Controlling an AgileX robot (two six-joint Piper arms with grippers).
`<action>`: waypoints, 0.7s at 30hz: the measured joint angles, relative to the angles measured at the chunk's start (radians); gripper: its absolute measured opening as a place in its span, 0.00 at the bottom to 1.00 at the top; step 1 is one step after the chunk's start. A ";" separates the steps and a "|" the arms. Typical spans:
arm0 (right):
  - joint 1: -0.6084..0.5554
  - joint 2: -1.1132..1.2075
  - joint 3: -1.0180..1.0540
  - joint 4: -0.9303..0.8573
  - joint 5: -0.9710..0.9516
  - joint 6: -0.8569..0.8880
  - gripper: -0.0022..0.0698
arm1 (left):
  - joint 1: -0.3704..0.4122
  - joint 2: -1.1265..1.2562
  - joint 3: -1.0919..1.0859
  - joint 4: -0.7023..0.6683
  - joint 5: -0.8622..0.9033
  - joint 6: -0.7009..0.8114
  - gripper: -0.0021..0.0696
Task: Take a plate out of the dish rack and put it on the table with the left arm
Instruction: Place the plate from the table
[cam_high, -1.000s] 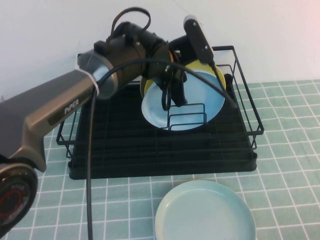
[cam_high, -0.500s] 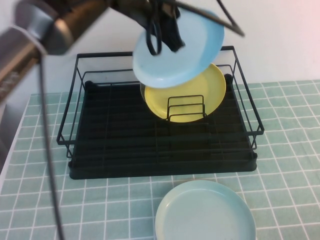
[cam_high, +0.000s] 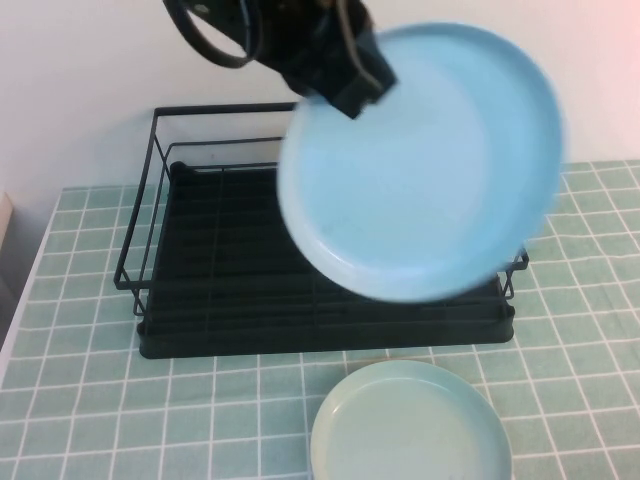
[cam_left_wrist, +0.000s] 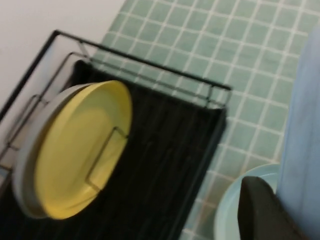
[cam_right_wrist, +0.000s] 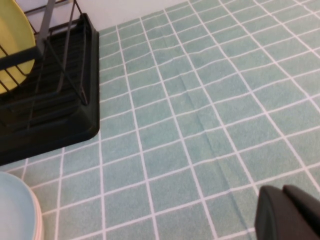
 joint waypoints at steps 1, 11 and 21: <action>0.000 0.000 0.000 0.000 0.000 0.000 0.03 | 0.000 -0.002 0.013 -0.033 0.002 0.000 0.15; 0.000 0.000 0.000 0.000 0.000 0.000 0.03 | 0.000 0.002 0.368 -0.168 -0.007 -0.095 0.15; 0.000 0.000 0.000 0.000 0.000 0.000 0.03 | 0.000 0.006 0.773 -0.311 -0.303 -0.118 0.15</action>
